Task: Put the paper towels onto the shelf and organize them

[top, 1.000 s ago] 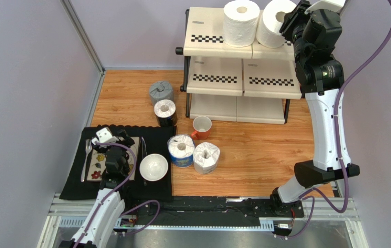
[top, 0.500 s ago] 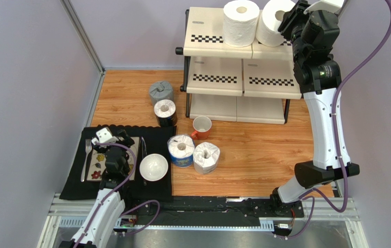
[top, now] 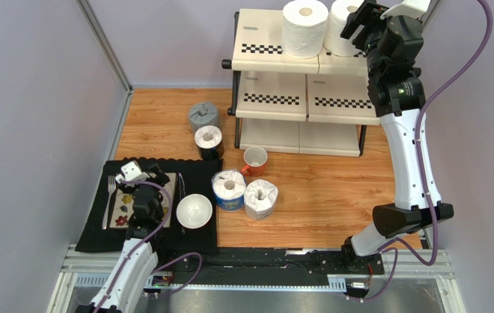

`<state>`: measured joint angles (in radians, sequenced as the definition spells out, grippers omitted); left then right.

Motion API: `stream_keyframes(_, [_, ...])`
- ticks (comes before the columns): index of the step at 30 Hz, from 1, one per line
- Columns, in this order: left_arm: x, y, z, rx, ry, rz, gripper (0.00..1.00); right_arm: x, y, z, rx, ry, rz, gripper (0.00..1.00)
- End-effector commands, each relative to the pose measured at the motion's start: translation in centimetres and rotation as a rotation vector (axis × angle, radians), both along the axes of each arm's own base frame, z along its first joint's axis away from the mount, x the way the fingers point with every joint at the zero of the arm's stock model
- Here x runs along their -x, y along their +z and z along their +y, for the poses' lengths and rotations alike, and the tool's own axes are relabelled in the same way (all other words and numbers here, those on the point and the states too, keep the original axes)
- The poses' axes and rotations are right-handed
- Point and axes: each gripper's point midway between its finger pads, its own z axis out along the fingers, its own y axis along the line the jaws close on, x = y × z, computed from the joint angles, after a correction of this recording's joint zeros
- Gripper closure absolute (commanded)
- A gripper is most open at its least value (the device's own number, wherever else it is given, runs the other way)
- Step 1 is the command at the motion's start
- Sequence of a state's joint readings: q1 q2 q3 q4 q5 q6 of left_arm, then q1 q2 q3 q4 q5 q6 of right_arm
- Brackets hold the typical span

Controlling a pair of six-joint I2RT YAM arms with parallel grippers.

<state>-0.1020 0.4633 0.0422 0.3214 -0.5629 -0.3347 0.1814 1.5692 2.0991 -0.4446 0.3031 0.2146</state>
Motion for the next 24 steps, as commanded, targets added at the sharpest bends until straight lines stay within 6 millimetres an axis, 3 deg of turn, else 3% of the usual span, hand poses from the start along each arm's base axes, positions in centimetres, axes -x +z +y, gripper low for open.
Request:
stream_keyframes(1, [4.3, -11.5, 0.6, -0.018, 0.013, 0.243, 0.13, 2.1, 3.5, 0.0, -0.037, 0.041, -0.123, 0.23])
stream_keyframes(5, [4.3, -11.5, 0.6, -0.019, 0.015, 0.243, 0.13, 5.6, 7.3, 0.4, -0.067, 0.099, -0.271, 0.23])
stream_keyframes(9, [4.3, -11.6, 0.6, -0.018, 0.015, 0.245, 0.13, 10.8, 10.4, 0.1, -0.111, 0.134, -0.401, 0.23])
stream_keyframes(12, [4.3, -11.6, 0.6, -0.018, 0.015, 0.245, 0.13, 12.2, 10.0, -0.3, -0.141, 0.124, -0.387, 0.23])
stream_keyframes(13, [4.3, -11.5, 0.6, -0.019, 0.015, 0.243, 0.13, 13.7, 10.4, -0.7, -0.156, 0.123, -0.403, 0.23])
stream_keyframes(15, [4.3, -11.6, 0.7, -0.018, 0.016, 0.245, 0.14, 13.9, 8.3, -0.4, -0.186, 0.141, -0.354, 0.24])
stream_keyframes(16, [4.3, -11.6, 0.6, -0.019, 0.015, 0.245, 0.13, 15.2, 8.1, 0.0, -0.190, 0.176, -0.355, 0.24])
stream_keyframes(18, [4.3, -11.5, 0.6, -0.017, 0.015, 0.244, 0.13, 14.9, 4.6, 0.8, -0.234, 0.210, -0.255, 0.26])
stream_keyframes(20, [4.3, -11.6, 0.6, -0.017, 0.015, 0.244, 0.13, 16.1, 2.9, 2.1, -0.240, 0.284, -0.207, 0.27])
stream_keyframes(21, [4.3, -11.5, 0.6, -0.017, 0.015, 0.242, 0.13, 15.6, -0.3, 3.3, -0.251, 0.317, -0.114, 0.28])
stream_keyframes(23, [4.3, -11.6, 0.7, -0.019, 0.016, 0.245, 0.13, 16.7, -2.8, 4.7, -0.261, 0.376, -0.064, 0.27])
stream_keyframes(24, [4.3, -11.6, 0.6, -0.019, 0.015, 0.245, 0.13, 16.5, -6.1, 6.5, -0.274, 0.418, 0.013, 0.27])
